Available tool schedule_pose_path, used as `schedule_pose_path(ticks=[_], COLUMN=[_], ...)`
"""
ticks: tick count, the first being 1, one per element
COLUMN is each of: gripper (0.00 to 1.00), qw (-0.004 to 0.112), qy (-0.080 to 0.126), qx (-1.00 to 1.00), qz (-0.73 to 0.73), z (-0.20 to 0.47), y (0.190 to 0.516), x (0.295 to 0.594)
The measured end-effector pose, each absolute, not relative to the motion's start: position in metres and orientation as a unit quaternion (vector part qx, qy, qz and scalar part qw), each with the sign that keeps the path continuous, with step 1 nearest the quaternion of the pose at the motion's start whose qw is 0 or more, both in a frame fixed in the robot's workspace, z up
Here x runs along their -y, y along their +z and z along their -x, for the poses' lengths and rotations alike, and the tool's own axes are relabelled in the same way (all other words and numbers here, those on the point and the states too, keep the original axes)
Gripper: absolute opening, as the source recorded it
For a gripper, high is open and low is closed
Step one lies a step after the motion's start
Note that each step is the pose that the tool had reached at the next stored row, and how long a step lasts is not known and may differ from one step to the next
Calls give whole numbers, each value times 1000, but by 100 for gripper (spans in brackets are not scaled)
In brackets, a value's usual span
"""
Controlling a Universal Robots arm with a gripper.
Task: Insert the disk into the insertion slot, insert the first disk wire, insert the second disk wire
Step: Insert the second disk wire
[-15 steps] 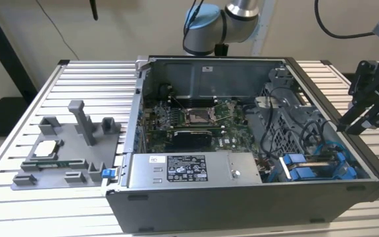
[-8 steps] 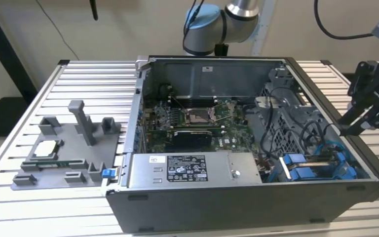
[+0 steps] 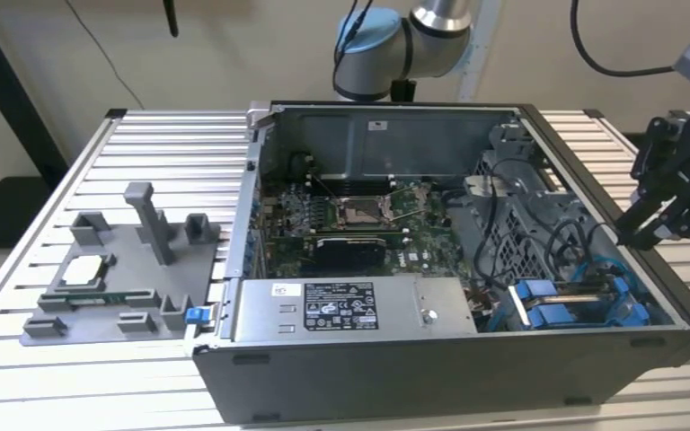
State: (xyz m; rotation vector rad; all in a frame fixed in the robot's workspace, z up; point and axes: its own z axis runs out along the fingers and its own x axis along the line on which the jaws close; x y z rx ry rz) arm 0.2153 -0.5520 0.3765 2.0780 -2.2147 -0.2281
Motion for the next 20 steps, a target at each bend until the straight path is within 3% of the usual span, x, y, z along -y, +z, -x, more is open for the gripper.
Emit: schedule_pose_path(ticks=[16,17,20], gripper=[100,0,0], qw=[45,45,45], qy=[-78,-78,-78], qx=[724,724,724], qz=[-683,-684,-684], z=[-217,-217,-217], y=[373,373,373], x=[552,552,552])
